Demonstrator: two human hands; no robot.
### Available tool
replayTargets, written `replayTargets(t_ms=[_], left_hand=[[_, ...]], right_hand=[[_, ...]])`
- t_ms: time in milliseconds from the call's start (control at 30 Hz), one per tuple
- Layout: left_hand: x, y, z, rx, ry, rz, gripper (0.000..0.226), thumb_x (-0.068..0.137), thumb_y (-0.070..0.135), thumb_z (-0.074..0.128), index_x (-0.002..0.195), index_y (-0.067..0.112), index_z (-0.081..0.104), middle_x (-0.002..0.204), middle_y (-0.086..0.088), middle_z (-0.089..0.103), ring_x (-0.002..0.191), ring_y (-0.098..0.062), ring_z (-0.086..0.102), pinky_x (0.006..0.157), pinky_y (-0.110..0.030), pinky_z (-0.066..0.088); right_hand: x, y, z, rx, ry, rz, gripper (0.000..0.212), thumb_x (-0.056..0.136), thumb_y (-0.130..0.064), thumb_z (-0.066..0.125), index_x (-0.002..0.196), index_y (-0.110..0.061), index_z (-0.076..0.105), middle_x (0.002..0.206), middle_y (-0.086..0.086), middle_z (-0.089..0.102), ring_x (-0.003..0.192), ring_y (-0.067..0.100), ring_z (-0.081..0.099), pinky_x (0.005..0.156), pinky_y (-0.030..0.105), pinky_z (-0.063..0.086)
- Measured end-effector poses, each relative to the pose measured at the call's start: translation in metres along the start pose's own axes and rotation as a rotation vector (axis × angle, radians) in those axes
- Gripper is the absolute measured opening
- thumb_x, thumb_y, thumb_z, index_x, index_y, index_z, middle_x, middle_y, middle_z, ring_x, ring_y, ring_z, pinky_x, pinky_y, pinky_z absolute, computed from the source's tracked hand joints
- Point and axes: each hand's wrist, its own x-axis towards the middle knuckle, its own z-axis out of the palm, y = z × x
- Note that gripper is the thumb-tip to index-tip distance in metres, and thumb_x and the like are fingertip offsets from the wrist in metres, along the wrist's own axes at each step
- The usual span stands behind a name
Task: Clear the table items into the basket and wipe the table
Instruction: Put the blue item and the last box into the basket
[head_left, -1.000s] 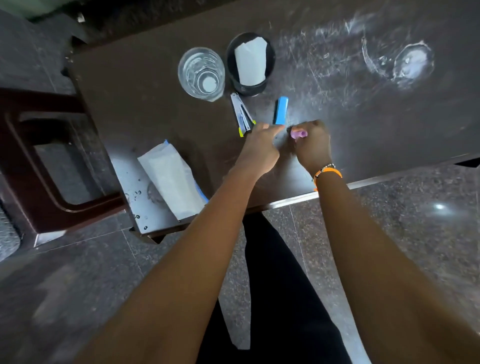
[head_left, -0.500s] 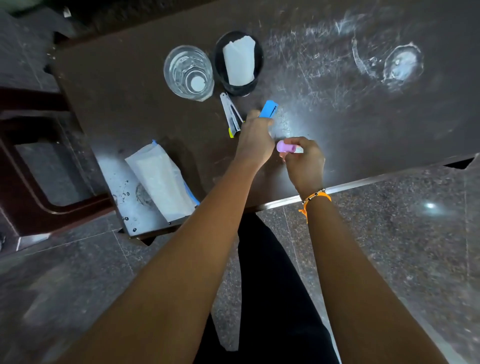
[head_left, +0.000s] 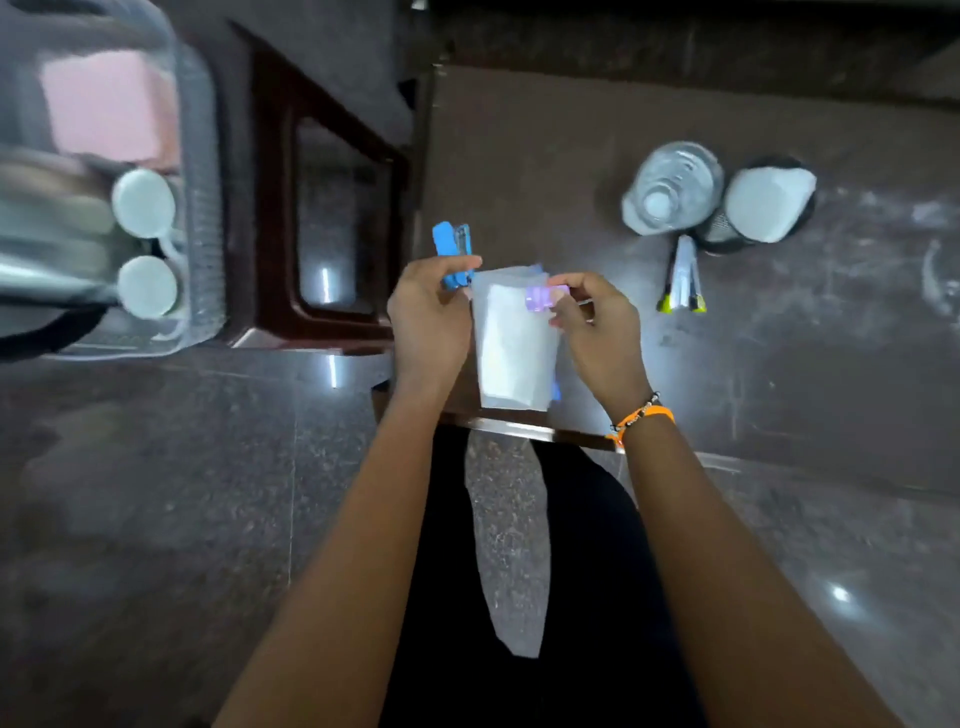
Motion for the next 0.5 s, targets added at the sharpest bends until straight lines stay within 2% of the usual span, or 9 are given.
replayTargets(t_ms=[67, 133, 233, 367, 433, 500], left_hand=[[0.013, -0.007, -0.04, -0.075, 0.078, -0.02, 0.034, 0.083, -0.004, 0.055, 0.098, 0.023, 0.069, 0.11, -0.011, 0.067, 0.089, -0.016, 0.067, 0.075, -0.016, 0.052], [0.025, -0.013, -0.077, -0.128, 0.155, -0.041, 0.03, 0.084, -0.001, 0.059, 0.1, 0.022, 0.068, 0.114, -0.006, 0.065, 0.086, -0.008, 0.064, 0.072, -0.006, 0.046], [0.043, -0.022, -0.128, -0.183, 0.227, -0.074, 0.029, 0.084, 0.004, 0.06, 0.108, 0.02, 0.065, 0.113, -0.01, 0.064, 0.076, -0.006, 0.056, 0.072, -0.006, 0.043], [0.073, -0.031, -0.19, -0.249, 0.295, -0.073, 0.034, 0.083, 0.002, 0.059, 0.116, 0.012, 0.06, 0.118, -0.012, 0.062, 0.085, -0.01, 0.055, 0.07, 0.0, 0.041], [0.09, -0.039, -0.216, -0.262, 0.303, -0.08, 0.035, 0.083, 0.003, 0.059, 0.118, 0.01, 0.06, 0.117, -0.012, 0.061, 0.088, -0.012, 0.056, 0.077, -0.008, 0.046], [0.107, -0.046, -0.233, -0.256, 0.267, -0.094, 0.037, 0.084, 0.005, 0.059, 0.121, 0.01, 0.058, 0.119, -0.013, 0.06, 0.097, -0.019, 0.06, 0.091, -0.027, 0.048]], right_hand=[[0.0, -0.028, 0.037, 0.0, -0.057, -0.034, 0.015, 0.093, -0.011, 0.051, 0.096, -0.004, 0.063, 0.083, 0.003, 0.064, 0.06, 0.001, 0.059, 0.065, 0.015, 0.048], [0.002, -0.055, 0.074, 0.011, -0.131, -0.083, 0.015, 0.093, -0.013, 0.051, 0.094, -0.004, 0.063, 0.078, 0.002, 0.064, 0.062, 0.004, 0.059, 0.064, 0.014, 0.048], [0.007, -0.096, 0.127, -0.011, -0.203, -0.158, 0.012, 0.092, -0.011, 0.053, 0.092, -0.005, 0.063, 0.078, 0.003, 0.065, 0.062, 0.008, 0.059, 0.068, 0.022, 0.048], [0.026, -0.15, 0.193, -0.043, -0.255, -0.263, 0.013, 0.088, -0.006, 0.055, 0.098, -0.004, 0.065, 0.086, 0.009, 0.067, 0.069, 0.017, 0.061, 0.073, 0.032, 0.05], [0.041, -0.174, 0.225, -0.071, -0.264, -0.323, 0.014, 0.086, -0.005, 0.057, 0.097, -0.004, 0.066, 0.094, 0.016, 0.069, 0.076, 0.02, 0.062, 0.076, 0.033, 0.051], [0.058, -0.194, 0.252, -0.1, -0.235, -0.356, 0.013, 0.083, -0.005, 0.06, 0.095, -0.004, 0.067, 0.1, 0.019, 0.069, 0.08, 0.019, 0.061, 0.079, 0.031, 0.051]])
